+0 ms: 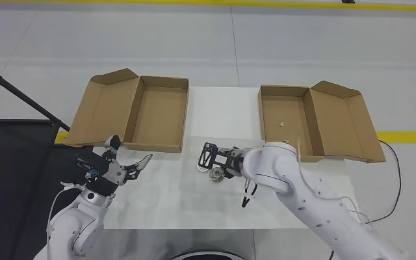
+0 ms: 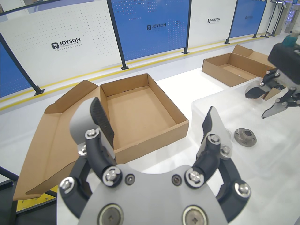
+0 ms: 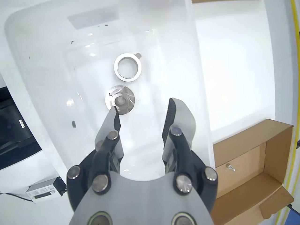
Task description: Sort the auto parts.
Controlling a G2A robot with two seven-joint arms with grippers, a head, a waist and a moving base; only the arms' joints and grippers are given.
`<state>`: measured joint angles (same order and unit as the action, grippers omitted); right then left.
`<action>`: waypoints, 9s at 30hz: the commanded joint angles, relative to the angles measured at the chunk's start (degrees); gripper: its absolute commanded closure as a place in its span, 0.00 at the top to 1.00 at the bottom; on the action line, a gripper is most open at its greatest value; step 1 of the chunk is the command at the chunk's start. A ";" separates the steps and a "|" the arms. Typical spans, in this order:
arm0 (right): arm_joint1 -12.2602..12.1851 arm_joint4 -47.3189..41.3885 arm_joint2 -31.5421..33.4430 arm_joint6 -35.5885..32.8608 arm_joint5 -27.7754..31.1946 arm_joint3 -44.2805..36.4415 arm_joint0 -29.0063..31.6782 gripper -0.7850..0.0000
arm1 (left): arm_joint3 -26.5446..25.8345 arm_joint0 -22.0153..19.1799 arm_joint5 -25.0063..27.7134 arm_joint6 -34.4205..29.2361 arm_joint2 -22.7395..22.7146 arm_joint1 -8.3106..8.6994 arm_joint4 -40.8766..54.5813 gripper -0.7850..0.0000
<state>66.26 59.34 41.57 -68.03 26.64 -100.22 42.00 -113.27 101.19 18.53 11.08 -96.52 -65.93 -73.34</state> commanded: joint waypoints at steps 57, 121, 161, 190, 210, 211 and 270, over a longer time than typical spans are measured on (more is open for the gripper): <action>6.56 -7.67 -7.99 -4.20 3.09 17.10 -9.05 0.00 | 0.00 0.00 0.00 0.00 0.00 0.00 0.00 1.00; -2.13 -1.72 20.87 4.67 -24.95 33.86 -6.82 0.00 | 0.00 0.00 0.00 0.00 0.00 0.00 0.00 1.00; -4.71 10.56 30.98 7.14 -25.96 2.41 8.52 1.00 | -5.85 -2.11 5.72 -3.56 -1.21 0.90 -11.66 1.00; -7.89 4.79 56.13 44.90 6.11 -27.80 47.02 1.00 | -4.26 -34.43 26.59 -48.13 19.98 2.07 -2.10 1.00; -7.89 4.79 56.13 44.90 6.11 -27.80 47.02 1.00 | -2.24 -38.95 23.09 -69.08 30.18 1.56 10.40 1.00; -7.89 4.79 56.13 44.90 6.11 -27.80 47.02 1.00 | -1.92 -40.16 22.23 -71.56 31.32 1.44 11.77 1.00; -7.89 4.79 56.13 44.90 6.11 -27.80 47.02 1.00 | 24.58 -68.35 3.53 -86.93 61.46 -1.06 27.33 0.74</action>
<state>58.37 64.13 97.70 -23.13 32.75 -128.01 89.02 -89.38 33.04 21.96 -75.90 -35.47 -66.81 -46.09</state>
